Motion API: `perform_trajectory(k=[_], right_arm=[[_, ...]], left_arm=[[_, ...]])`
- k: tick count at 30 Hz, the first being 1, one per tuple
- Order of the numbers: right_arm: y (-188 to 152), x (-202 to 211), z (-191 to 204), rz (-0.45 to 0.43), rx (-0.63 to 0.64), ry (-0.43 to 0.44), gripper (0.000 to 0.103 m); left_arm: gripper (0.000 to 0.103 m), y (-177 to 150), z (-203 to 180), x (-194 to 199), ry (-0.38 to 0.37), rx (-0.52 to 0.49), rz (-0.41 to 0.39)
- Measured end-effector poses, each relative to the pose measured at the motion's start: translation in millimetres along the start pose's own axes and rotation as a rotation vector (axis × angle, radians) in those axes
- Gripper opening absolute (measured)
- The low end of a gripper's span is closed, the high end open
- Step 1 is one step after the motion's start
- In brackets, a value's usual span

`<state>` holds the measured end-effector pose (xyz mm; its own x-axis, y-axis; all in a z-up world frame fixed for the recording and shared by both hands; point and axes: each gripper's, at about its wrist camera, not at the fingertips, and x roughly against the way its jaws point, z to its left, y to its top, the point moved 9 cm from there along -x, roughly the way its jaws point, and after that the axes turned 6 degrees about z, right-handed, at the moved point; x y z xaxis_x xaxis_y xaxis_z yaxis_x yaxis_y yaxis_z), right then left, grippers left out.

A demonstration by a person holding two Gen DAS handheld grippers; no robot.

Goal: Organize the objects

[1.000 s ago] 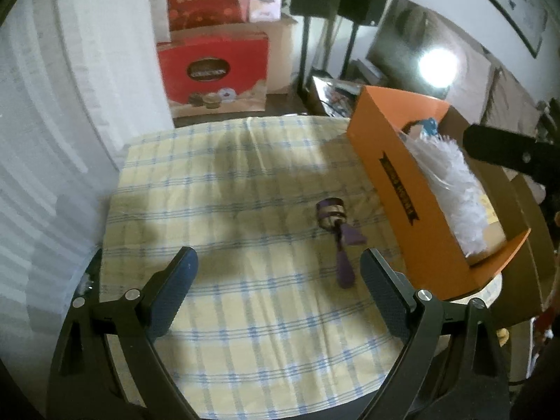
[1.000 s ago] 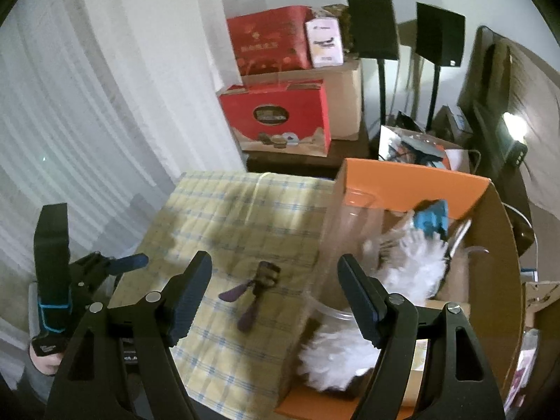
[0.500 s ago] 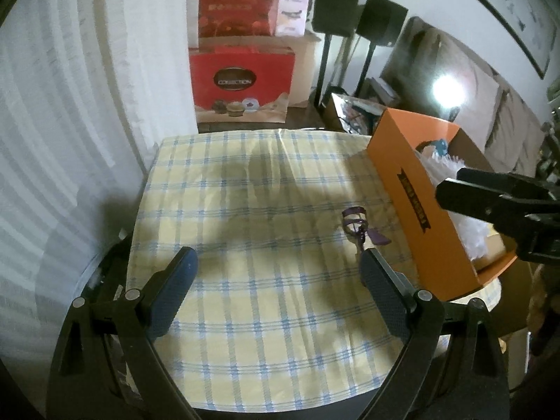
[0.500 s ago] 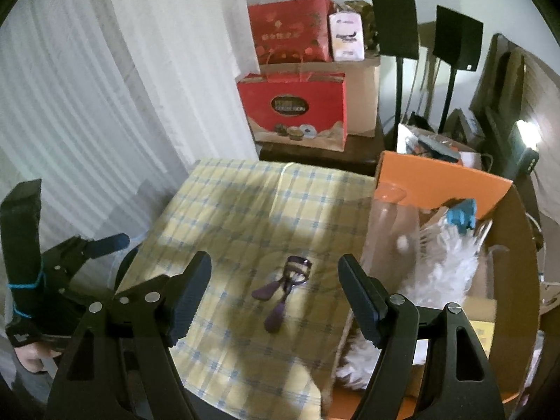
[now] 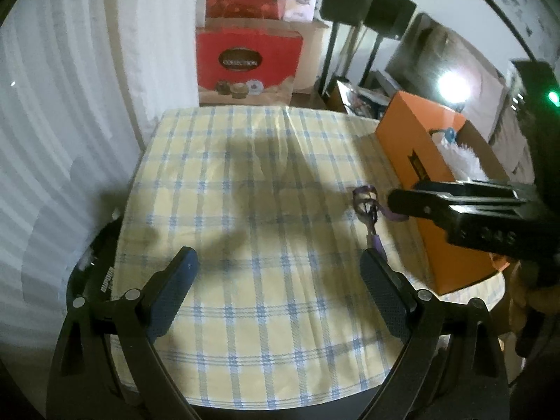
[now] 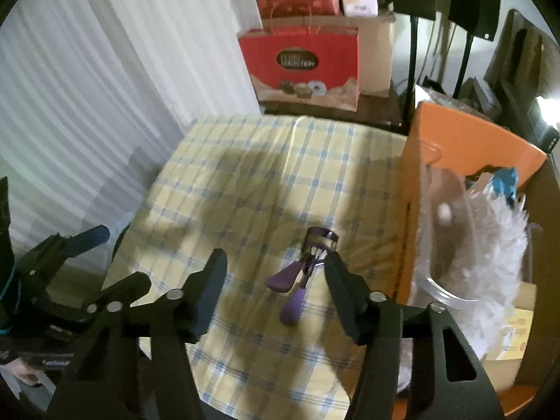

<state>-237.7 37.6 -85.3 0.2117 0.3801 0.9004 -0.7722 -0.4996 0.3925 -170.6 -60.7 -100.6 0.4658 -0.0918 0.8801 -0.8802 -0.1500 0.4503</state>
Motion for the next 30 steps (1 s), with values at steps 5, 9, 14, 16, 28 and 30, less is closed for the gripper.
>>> perform_trajectory(k=[5,9,14,16,28,30], right_arm=[[-1.1,-21.9,0.6,0.061,-0.007,-0.012,0.041],[-4.8,-36.2,-3.0,0.111,-0.035,-0.015,0.040],[-5.5,-49.6,-9.8,0.149,-0.069,-0.004,0.036],[-6.2,-54.3,-10.8,0.164,-0.075,0.000,0.032],[-5.9,-44.0,-17.0,0.111,-0.105,0.064,0.017],[-3.6,-36.6,-16.1,0.092,-0.110,0.085,0.017]], left_arm=[[0.093,-6.8,-4.9,-11.0,-0.019,-0.001,0.026],[0.093,-8.6,-6.3,-17.6,-0.027,0.004,0.038],[0.093,-9.9,-11.2,-26.5,-0.050,0.004,0.055],[0.093,-11.2,-14.7,-30.8,-0.056,-0.003,0.063],[0.092,-15.2,-41.9,-62.1,-0.148,0.019,0.124],[0.092,-14.8,-45.2,-65.0,-0.170,0.035,0.131]])
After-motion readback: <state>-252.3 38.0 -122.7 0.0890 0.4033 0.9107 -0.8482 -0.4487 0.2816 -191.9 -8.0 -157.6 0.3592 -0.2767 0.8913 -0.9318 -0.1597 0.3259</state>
